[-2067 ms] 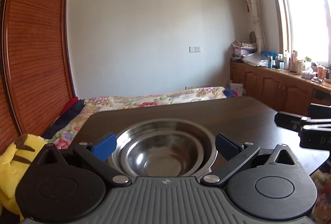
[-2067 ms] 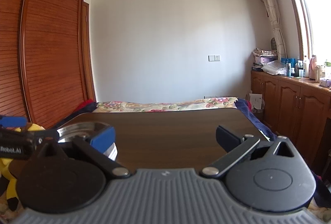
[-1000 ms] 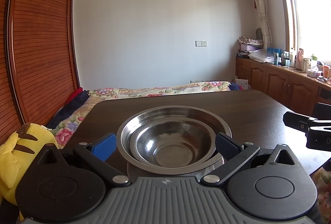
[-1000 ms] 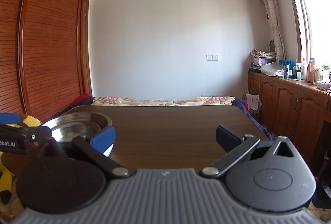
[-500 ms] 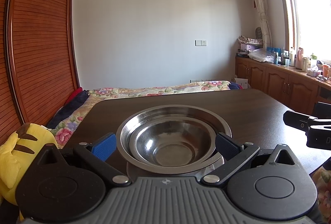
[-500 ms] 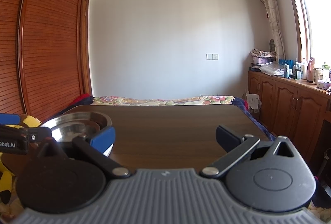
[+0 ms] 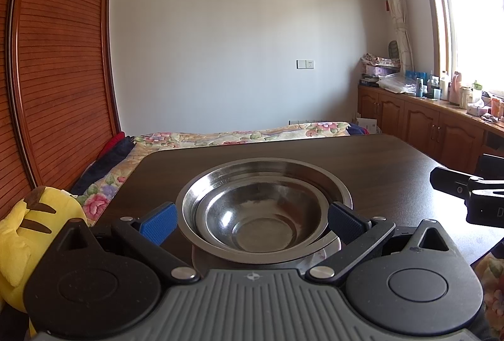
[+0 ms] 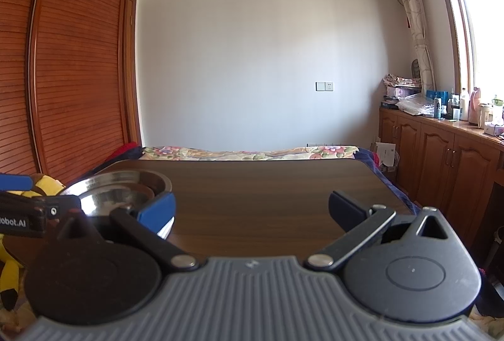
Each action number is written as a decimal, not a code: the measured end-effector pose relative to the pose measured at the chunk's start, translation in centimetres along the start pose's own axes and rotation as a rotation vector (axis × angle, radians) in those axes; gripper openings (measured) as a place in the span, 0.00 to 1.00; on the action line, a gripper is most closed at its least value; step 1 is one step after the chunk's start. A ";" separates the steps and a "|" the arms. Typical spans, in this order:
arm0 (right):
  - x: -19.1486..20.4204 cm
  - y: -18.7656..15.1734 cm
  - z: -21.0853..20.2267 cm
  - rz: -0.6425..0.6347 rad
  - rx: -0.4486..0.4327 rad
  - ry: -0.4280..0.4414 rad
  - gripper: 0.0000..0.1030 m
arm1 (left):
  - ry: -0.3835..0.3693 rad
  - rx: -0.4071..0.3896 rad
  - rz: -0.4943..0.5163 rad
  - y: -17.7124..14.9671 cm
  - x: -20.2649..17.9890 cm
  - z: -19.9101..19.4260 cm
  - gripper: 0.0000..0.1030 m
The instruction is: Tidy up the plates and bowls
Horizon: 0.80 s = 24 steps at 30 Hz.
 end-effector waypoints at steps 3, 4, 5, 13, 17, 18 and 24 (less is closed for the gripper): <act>0.0 0.1 0.0 -0.002 0.000 0.000 1.00 | 0.000 0.001 -0.001 0.0 0.0 0.0 1.00; -0.1 0.0 0.0 -0.001 0.000 0.000 1.00 | 0.000 0.001 0.000 0.0 0.0 0.0 1.00; -0.1 0.1 0.0 0.000 0.000 0.000 1.00 | 0.001 0.001 0.000 0.0 0.0 0.0 1.00; -0.2 0.1 0.0 -0.001 0.002 0.001 1.00 | -0.001 0.003 0.001 0.0 -0.1 -0.1 1.00; -0.3 0.1 0.0 0.000 0.003 0.001 1.00 | -0.001 0.004 -0.001 0.0 -0.1 -0.1 1.00; -0.2 0.0 0.0 -0.001 0.003 0.001 1.00 | -0.002 0.003 0.000 0.0 -0.1 -0.1 1.00; -0.3 0.0 0.0 -0.001 0.002 -0.003 1.00 | -0.001 0.004 0.000 0.0 -0.1 -0.2 1.00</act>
Point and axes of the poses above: each gripper's, at about its wrist camera, not at the fingertips, and z roughly the way its jaws point, x to its left, y to its top, the point moved 6 cm from there along z, roughly the way its jaws point, and after that the axes turned 10 degrees about -x, right-handed, at the moved point
